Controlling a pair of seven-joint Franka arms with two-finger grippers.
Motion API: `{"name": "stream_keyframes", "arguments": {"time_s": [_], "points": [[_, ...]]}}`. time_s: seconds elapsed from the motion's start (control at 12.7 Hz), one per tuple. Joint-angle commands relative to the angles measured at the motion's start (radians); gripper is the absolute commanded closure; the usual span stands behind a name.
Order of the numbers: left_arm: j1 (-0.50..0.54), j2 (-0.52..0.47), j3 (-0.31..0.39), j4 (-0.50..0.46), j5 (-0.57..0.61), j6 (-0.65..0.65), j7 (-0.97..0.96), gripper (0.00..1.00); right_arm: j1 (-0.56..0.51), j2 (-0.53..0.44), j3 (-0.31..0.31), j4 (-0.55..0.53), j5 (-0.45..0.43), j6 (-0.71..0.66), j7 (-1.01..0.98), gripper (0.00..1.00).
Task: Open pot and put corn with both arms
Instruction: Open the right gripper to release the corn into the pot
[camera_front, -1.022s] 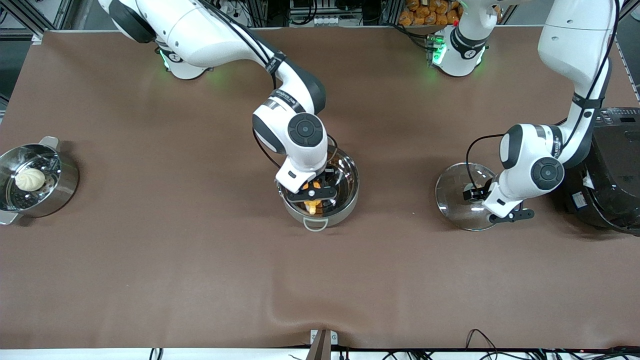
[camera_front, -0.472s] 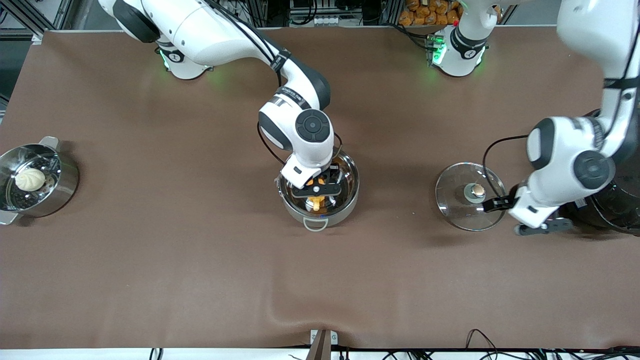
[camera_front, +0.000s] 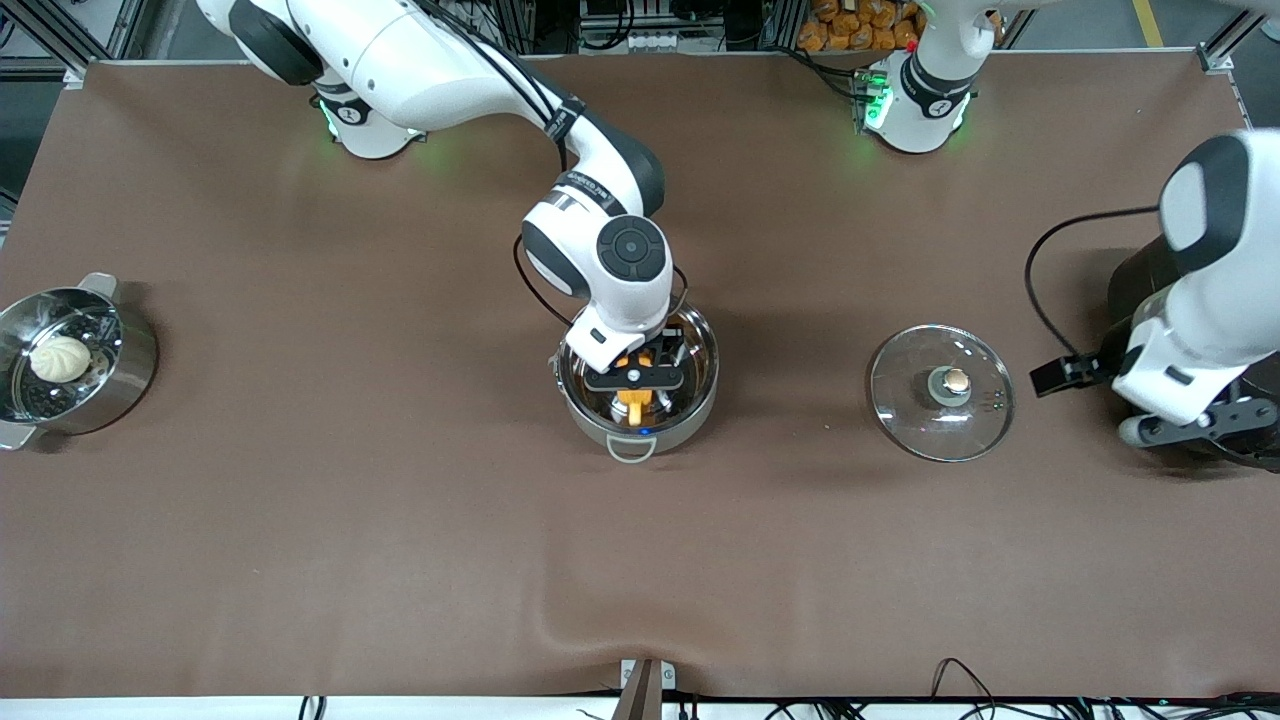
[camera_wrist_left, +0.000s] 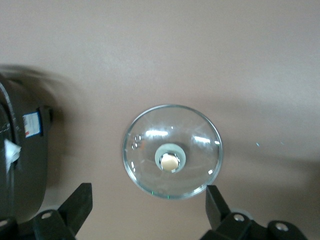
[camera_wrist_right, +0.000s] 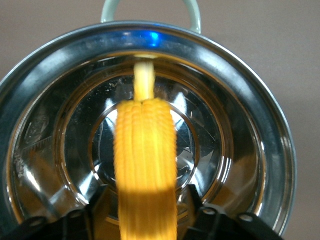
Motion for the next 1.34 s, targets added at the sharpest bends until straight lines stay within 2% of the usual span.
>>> {"name": "stream_keyframes", "arguments": {"time_s": [0.0,0.24,0.47,0.87,0.94,1.26], "points": [[0.002,-0.026,-0.007,0.048,-0.041,-0.068,0.009,0.0,0.009,0.011,-0.01,0.023,-0.004,-0.009,0.029,0.0],[0.002,-0.055,-0.03,0.05,-0.045,-0.089,0.002,0.0,-0.013,-0.008,-0.008,0.029,-0.002,-0.015,0.021,0.0],[0.002,-0.071,-0.044,0.05,-0.045,-0.099,-0.001,0.0,-0.079,-0.038,-0.001,0.026,0.007,-0.03,-0.016,0.0],[0.003,-0.078,-0.049,0.051,-0.045,-0.117,0.003,0.0,-0.25,-0.113,0.001,0.021,0.014,-0.208,-0.291,0.0],[0.002,-0.089,-0.049,0.053,-0.045,-0.126,0.003,0.0,-0.289,-0.13,0.001,0.006,0.014,-0.223,-0.322,0.0],[0.011,-0.132,-0.058,0.056,-0.059,-0.172,0.008,0.0,-0.438,-0.282,0.001,-0.182,0.014,-0.22,-0.486,0.0]]}}
